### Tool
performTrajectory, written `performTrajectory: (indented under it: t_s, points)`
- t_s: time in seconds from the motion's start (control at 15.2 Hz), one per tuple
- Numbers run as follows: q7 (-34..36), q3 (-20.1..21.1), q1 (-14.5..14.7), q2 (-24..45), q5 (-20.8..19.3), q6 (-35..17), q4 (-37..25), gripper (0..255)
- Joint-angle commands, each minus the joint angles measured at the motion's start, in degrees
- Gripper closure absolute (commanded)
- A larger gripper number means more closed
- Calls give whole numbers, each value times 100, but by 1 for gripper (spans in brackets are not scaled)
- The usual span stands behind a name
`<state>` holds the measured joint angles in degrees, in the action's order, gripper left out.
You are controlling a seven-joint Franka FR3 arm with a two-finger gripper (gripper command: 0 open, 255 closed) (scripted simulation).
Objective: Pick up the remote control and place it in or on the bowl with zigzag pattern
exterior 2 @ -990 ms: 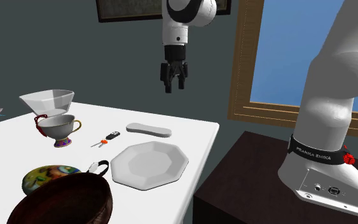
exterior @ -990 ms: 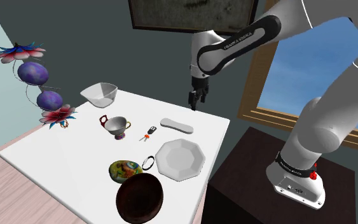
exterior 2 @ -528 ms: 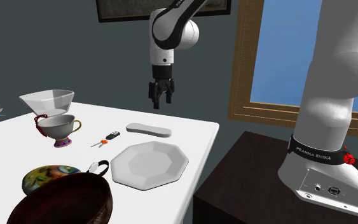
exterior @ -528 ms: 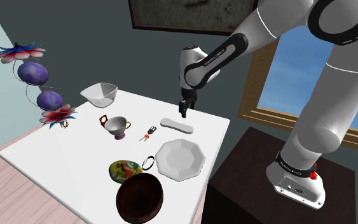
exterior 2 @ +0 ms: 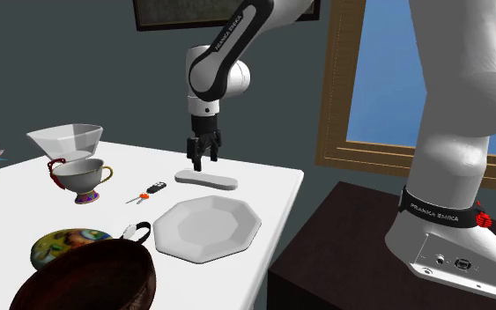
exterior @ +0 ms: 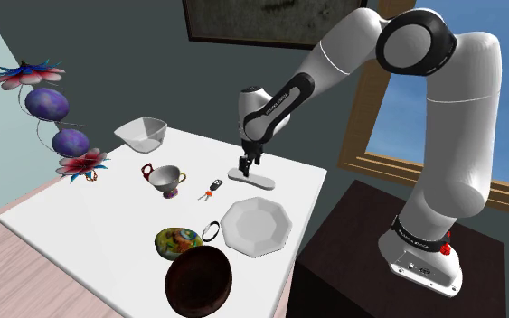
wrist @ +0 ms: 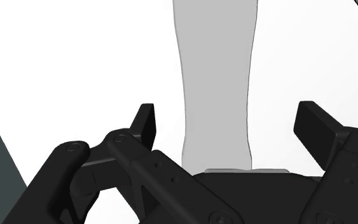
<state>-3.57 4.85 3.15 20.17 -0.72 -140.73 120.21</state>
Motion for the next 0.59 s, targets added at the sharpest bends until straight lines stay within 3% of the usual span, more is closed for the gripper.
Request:
performTrajectory:
  t_s: [0.0, 0.53]
  points:
    - [-13, -10, 10, 238, -33, -120, -127, 0]
    - [16, -37, 38, 644, -76, -510, -143, 0]
